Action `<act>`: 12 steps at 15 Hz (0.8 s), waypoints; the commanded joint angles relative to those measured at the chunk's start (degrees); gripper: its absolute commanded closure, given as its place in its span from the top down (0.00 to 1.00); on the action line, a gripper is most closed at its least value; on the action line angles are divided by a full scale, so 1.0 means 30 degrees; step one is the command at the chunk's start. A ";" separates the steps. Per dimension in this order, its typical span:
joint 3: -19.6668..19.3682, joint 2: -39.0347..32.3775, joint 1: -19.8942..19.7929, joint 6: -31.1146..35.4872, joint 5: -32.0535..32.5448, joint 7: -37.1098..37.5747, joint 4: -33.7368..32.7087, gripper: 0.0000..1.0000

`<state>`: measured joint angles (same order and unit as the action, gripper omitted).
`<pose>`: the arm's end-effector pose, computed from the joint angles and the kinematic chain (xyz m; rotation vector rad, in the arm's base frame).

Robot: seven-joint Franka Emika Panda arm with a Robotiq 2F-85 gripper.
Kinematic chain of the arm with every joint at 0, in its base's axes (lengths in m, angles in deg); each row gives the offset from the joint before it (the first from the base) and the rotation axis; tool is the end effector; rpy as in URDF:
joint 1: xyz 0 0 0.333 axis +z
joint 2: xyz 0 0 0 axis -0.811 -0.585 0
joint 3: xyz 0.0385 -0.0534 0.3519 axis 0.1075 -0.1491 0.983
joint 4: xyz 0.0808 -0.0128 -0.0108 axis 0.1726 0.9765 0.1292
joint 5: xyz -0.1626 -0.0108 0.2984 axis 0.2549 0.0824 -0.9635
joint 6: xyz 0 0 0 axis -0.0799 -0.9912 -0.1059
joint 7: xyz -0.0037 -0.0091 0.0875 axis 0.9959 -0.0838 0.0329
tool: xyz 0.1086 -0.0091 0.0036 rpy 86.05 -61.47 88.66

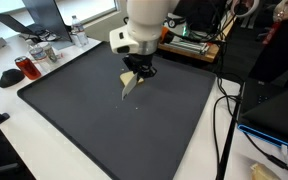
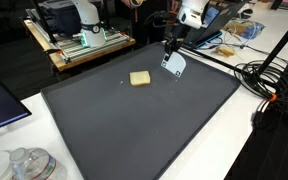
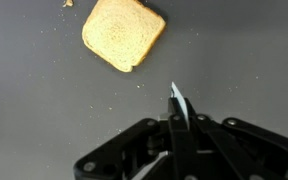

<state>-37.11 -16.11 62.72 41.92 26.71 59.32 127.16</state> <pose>0.5805 0.1394 0.3306 2.8355 0.0850 -0.1718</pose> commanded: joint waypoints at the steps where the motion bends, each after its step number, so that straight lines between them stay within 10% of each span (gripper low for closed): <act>1: -0.0342 0.0680 -0.1597 -0.0505 -0.3777 -0.4951 0.0056 0.01; 7: -0.0909 0.0662 -0.3952 -0.1974 -0.9195 -0.9267 -0.0644 0.01; 12: -0.1322 0.0590 -0.3632 -0.1536 -0.8767 -0.9082 -0.0452 0.04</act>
<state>-39.79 -14.36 50.68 37.47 0.97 32.46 125.92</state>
